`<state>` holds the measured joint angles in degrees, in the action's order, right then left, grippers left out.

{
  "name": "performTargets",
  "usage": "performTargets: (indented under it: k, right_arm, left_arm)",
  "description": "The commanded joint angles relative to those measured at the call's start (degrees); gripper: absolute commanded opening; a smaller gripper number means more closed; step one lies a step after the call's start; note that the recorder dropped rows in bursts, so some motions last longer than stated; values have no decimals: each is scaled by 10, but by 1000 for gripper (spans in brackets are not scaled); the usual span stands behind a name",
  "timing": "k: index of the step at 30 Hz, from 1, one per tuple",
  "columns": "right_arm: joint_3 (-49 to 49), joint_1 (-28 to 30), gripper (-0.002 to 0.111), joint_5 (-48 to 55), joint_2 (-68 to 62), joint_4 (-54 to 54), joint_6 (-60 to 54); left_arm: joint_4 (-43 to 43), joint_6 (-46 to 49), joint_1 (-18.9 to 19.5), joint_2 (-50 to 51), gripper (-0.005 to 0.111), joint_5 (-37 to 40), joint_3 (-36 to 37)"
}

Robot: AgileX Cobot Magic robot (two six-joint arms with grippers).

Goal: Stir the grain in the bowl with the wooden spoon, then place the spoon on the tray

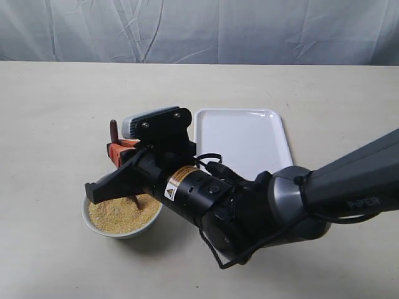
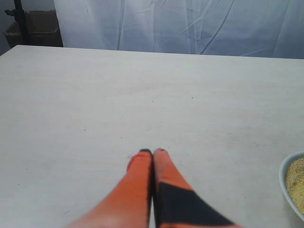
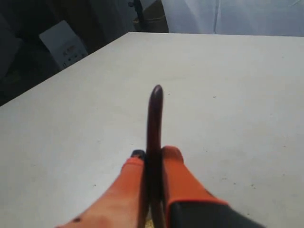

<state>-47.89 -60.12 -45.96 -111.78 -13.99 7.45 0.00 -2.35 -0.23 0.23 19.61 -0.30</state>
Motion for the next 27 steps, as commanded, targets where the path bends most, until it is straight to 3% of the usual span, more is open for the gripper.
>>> performTargets:
  k: [1,14,19,23,27]
  right_arm:
    - [2,0,-1,-1,-4,13,-3]
    - [2,1,-1,11,67,-21,-75]
    - [2,8,-1,12,125,-109,-100]
    - [2,64,-1,79,184,-116,-120]
    - [2,170,-1,216,220,-125,-110]
  left_arm:
    - [0,-1,1,-2,0,-4,3]
    - [0,-1,1,-2,0,-4,3]
    - [0,-1,1,-2,0,-4,3]
    - [0,-1,1,-2,0,-4,3]
    - [0,-1,1,-2,0,-4,3]
